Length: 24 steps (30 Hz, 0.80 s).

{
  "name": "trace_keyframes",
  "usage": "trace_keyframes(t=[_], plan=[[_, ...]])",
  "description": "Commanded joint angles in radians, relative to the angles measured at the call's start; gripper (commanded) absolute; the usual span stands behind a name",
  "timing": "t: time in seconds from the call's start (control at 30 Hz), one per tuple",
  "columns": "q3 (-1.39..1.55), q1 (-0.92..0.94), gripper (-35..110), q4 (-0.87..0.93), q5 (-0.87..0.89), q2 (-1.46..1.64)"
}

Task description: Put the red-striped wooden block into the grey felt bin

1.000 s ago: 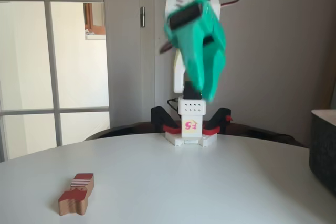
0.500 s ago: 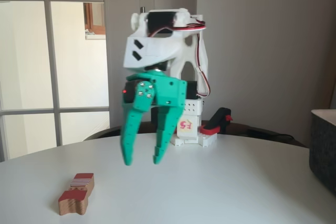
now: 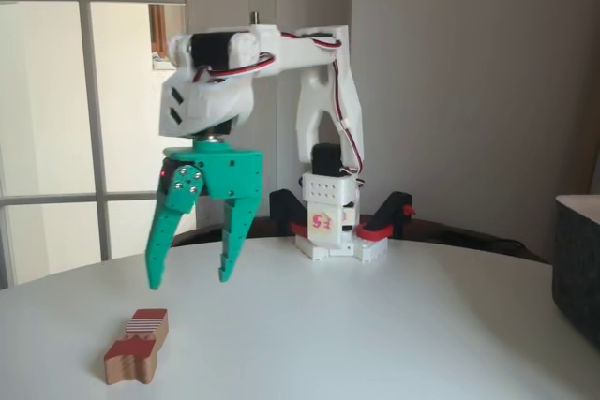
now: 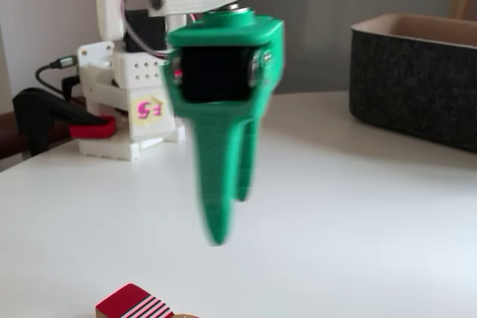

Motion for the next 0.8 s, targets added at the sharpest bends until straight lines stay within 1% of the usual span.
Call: trace_keyframes(t=[0.0, 0.13, 0.27, 0.77], plan=[[-0.072, 0.034, 27, 0.009, 0.051, -0.049], [-0.178, 0.072, 28, 0.008, 0.107, -0.152], [-0.252, 0.087, 28, 0.006, 0.120, -0.225], [-0.270, 0.114, 31, 0.002, 0.107, -0.259]])
